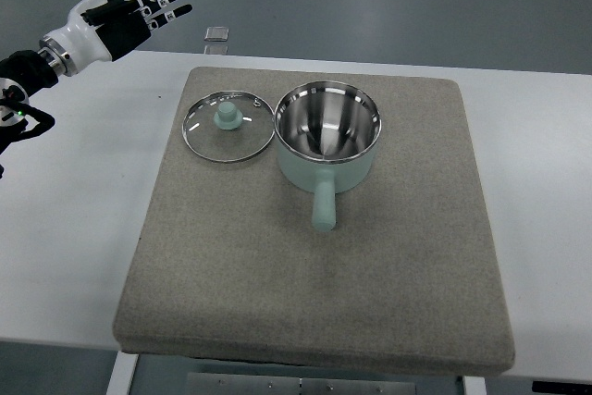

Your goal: Place lid left of pot with left hand

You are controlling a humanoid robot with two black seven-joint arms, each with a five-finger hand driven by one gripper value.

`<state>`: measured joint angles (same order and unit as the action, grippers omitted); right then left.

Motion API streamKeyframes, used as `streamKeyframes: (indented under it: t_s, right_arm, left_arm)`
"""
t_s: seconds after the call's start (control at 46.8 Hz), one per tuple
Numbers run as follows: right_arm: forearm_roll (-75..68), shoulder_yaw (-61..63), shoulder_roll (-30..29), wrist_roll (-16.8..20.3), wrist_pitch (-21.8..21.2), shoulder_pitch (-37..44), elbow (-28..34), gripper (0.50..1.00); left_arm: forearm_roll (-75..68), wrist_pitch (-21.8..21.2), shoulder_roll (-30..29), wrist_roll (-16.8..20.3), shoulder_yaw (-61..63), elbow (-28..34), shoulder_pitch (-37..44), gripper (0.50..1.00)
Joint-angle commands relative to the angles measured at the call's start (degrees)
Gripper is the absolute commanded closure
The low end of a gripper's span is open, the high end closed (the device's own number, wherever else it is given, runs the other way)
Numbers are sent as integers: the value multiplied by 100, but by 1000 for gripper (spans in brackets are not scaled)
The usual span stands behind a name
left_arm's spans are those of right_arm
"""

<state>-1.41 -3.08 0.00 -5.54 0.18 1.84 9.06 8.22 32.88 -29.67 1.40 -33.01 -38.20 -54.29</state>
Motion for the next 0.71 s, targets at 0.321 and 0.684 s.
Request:
streamKeyframes:
  t_s: [0.321, 0.684]
  right_arm:
    - [0, -8, 0, 0, 0, 1, 0, 576]
    - [-18, 1, 0, -35, -44, -34, 44, 576]
  left_arm:
    - [1410, 96, 137, -1036, -22, 409, 77, 504]
    - [1401, 212, 260, -1036, -13, 427, 156, 504]
